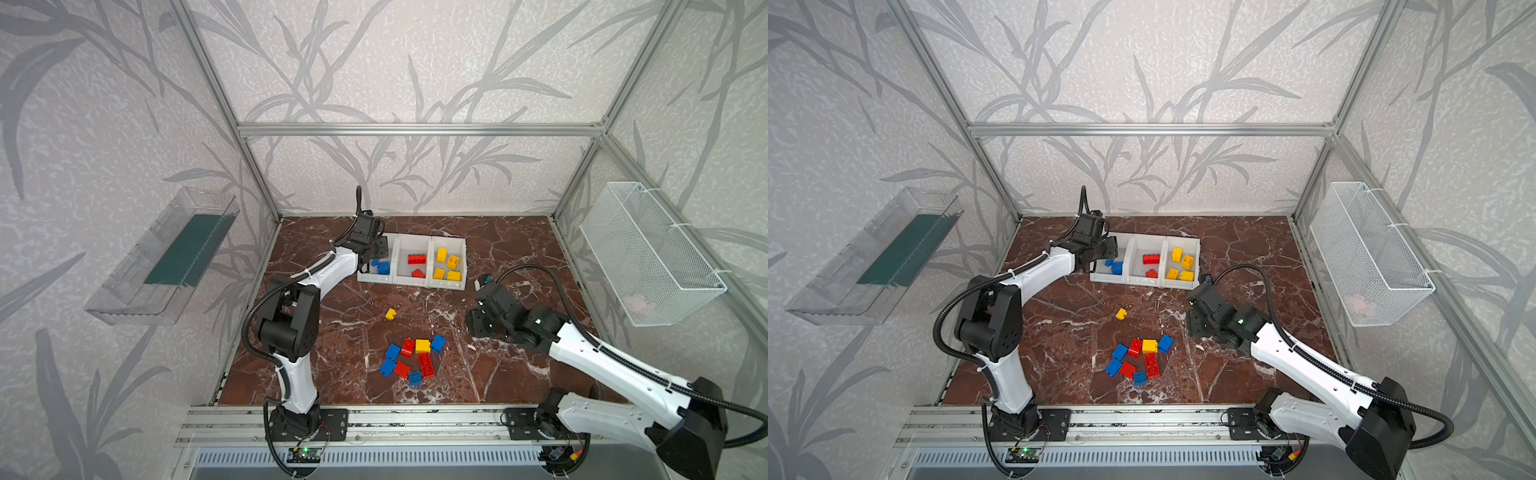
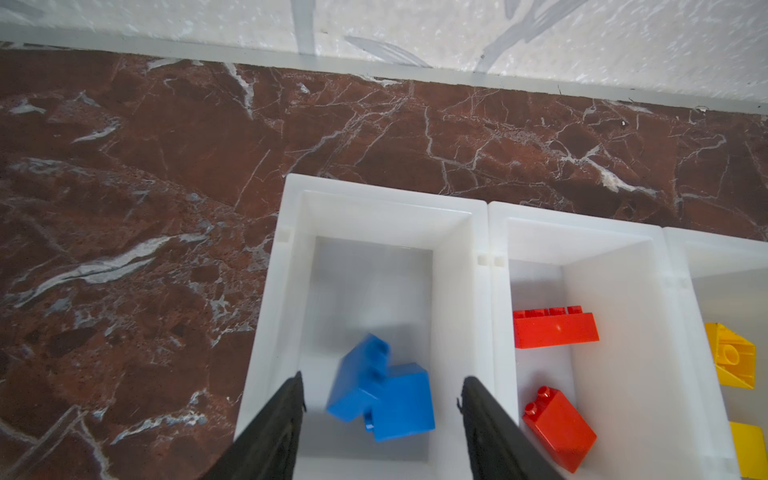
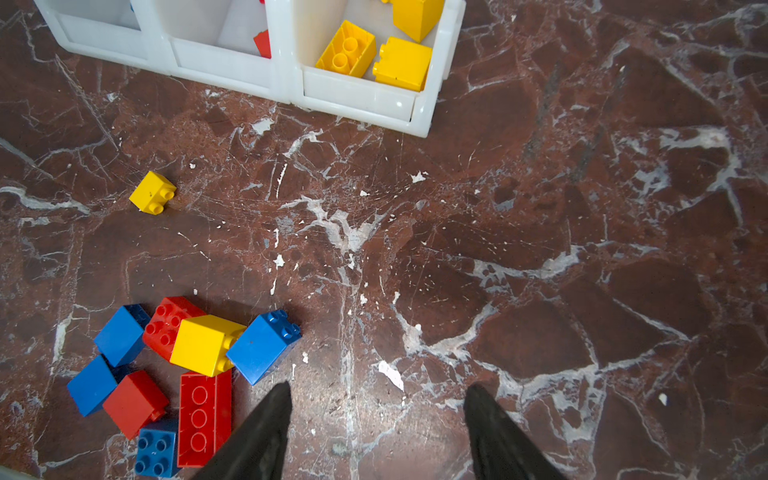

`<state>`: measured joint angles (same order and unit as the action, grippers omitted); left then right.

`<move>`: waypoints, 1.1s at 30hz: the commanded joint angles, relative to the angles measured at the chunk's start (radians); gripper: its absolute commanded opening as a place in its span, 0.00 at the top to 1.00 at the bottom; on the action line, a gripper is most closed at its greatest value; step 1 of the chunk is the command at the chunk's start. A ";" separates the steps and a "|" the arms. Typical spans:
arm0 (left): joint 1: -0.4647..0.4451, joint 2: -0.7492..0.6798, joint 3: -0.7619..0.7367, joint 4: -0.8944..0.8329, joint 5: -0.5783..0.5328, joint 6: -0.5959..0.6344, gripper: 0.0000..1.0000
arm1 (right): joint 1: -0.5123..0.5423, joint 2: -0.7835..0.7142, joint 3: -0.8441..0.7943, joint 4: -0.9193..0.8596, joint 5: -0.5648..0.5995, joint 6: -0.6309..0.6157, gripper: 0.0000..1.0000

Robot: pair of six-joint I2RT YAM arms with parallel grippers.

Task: Sort the legos into containers by color
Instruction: 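Carry the blue brick with the left gripper and drop it in the blue compartment, then grasp the small yellow brick with the right gripper while the left arm withdraws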

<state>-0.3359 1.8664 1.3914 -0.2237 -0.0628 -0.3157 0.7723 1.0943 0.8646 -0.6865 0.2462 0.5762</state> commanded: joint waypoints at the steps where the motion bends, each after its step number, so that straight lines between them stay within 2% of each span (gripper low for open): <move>1: 0.008 -0.012 0.020 -0.005 -0.015 -0.006 0.36 | 0.002 -0.023 -0.007 -0.030 0.028 0.011 0.33; 9: 0.008 -0.184 -0.144 0.028 0.015 -0.061 0.35 | 0.004 -0.018 0.000 -0.029 0.006 -0.020 0.33; 15: 0.008 -0.368 -0.313 0.014 0.027 -0.123 0.34 | 0.034 0.075 0.044 0.027 -0.051 -0.108 0.33; 19: 0.008 -0.506 -0.439 0.010 0.028 -0.174 0.34 | 0.087 0.198 0.108 0.086 -0.103 -0.215 0.33; 27: 0.008 -0.759 -0.633 -0.068 -0.014 -0.225 0.33 | 0.153 0.538 0.334 0.151 -0.255 -0.458 0.33; 33: 0.008 -0.900 -0.748 -0.119 -0.018 -0.280 0.33 | 0.153 0.771 0.532 0.156 -0.289 -0.543 0.34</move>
<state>-0.3317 1.0111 0.6788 -0.2924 -0.0582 -0.5442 0.9253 1.8042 1.3266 -0.5369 -0.0021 0.1158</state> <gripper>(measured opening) 0.674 0.661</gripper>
